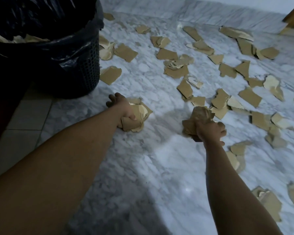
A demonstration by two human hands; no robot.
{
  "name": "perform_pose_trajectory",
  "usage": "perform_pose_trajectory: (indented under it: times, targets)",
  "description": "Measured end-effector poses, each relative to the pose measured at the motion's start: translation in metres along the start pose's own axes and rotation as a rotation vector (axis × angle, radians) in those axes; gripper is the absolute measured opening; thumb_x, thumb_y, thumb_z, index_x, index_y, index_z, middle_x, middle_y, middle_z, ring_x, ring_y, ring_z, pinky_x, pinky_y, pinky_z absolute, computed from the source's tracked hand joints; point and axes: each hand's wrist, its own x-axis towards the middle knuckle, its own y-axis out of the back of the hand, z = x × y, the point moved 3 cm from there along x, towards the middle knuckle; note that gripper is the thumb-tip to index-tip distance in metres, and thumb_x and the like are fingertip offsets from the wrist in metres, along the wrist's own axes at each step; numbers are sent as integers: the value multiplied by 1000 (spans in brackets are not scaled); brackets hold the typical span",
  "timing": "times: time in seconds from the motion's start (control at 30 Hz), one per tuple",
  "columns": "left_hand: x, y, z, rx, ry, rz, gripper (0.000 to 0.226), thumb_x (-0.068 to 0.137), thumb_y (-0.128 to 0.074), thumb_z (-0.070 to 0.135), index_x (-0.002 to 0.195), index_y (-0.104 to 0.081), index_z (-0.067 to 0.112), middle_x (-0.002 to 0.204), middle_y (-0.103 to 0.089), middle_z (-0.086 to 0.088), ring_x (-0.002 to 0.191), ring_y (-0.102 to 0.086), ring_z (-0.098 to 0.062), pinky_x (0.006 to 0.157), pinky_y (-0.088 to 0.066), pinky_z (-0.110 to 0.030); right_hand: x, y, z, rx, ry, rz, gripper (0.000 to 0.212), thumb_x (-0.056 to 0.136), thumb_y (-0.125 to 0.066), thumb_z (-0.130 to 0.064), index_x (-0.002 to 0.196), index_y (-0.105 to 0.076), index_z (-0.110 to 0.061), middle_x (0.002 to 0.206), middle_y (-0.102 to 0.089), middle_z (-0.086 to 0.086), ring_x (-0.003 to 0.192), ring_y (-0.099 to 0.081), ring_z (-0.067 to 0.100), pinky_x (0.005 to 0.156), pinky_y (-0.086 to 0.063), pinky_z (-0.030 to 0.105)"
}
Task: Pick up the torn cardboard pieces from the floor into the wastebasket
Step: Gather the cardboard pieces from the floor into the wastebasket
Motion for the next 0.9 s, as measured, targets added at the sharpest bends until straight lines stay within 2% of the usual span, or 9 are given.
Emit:
perform_pose_trajectory:
  times: [0.07, 0.17, 0.23, 0.33, 0.43, 0.53, 0.67, 0.8, 0.9]
  targets:
    - [-2, -5, 7, -87, -24, -26, 127, 63, -91, 39, 145, -2, -1, 147, -26, -22, 133, -37, -34, 100, -42, -37, 17, 6, 14, -89, 34, -85, 81, 92, -47, -62, 150, -37, -8, 161, -24, 14, 147, -20, 38, 116, -22, 59]
    - [-10, -13, 12, -196, -33, 11, 125, 62, -93, 32, 145, -5, 1, 143, -39, -19, 128, -46, -33, 89, -47, -36, 19, 6, 19, -167, 68, -152, 92, 87, -46, -69, 153, -31, -7, 156, -30, 17, 141, -28, 40, 112, -25, 55]
    - [-17, -16, 14, -236, -46, -2, 119, 63, -93, 31, 147, -14, 1, 143, -41, -17, 128, -47, -33, 88, -49, -37, 5, 2, 14, -112, 75, -159, 91, 84, -54, -66, 149, -34, -6, 147, -37, 15, 135, -32, 39, 111, -31, 54]
    - [-30, -17, 21, -229, -112, 25, 98, 62, -93, 32, 140, -42, 1, 135, -54, -16, 118, -57, -34, 79, -54, -38, -20, -12, 5, -58, 75, -228, 96, 77, -72, -61, 144, -32, -4, 141, -35, 14, 131, -35, 38, 107, -40, 51]
    - [-42, -20, 27, -221, -136, 66, 83, 69, -89, 27, 137, -48, 1, 133, -57, -17, 117, -59, -33, 79, -52, -34, -45, -26, -2, -135, 176, -322, 98, 78, -75, -58, 146, -32, -1, 144, -25, 11, 134, -31, 37, 105, -41, 45]
    - [-52, -21, 29, -220, -145, 118, 77, 69, -88, 27, 132, -51, 2, 131, -59, -17, 118, -59, -32, 83, -52, -33, -63, -26, 6, -134, 230, -366, 89, 80, -79, -48, 142, -32, -4, 142, -28, 16, 131, -36, 34, 105, -41, 38]
    - [-63, -29, 27, -320, -109, 125, 74, 73, -86, 23, 134, -49, 0, 133, -56, -17, 121, -56, -31, 80, -45, -28, -77, -22, 20, -294, 347, -313, 78, 76, -79, -53, 134, -51, -8, 132, -35, 12, 118, -44, 36, 98, -47, 44]
    - [-75, -37, 43, -436, -123, 142, 73, 72, -87, 25, 131, -51, 2, 133, -57, -17, 119, -58, -31, 88, -50, -32, -77, -16, 32, -191, 382, -353, 77, 80, -81, -39, 138, -47, -1, 136, -41, 15, 117, -52, 34, 96, -47, 34]
    - [-84, -38, 65, -533, -153, 189, 66, 72, -86, 23, 127, -53, 5, 131, -58, -15, 119, -58, -30, 91, -50, -33, -73, -2, 37, 63, 398, -249, 39, 80, -80, -20, 112, -63, -7, 126, -54, 20, 96, -60, 28, 67, -52, 24]
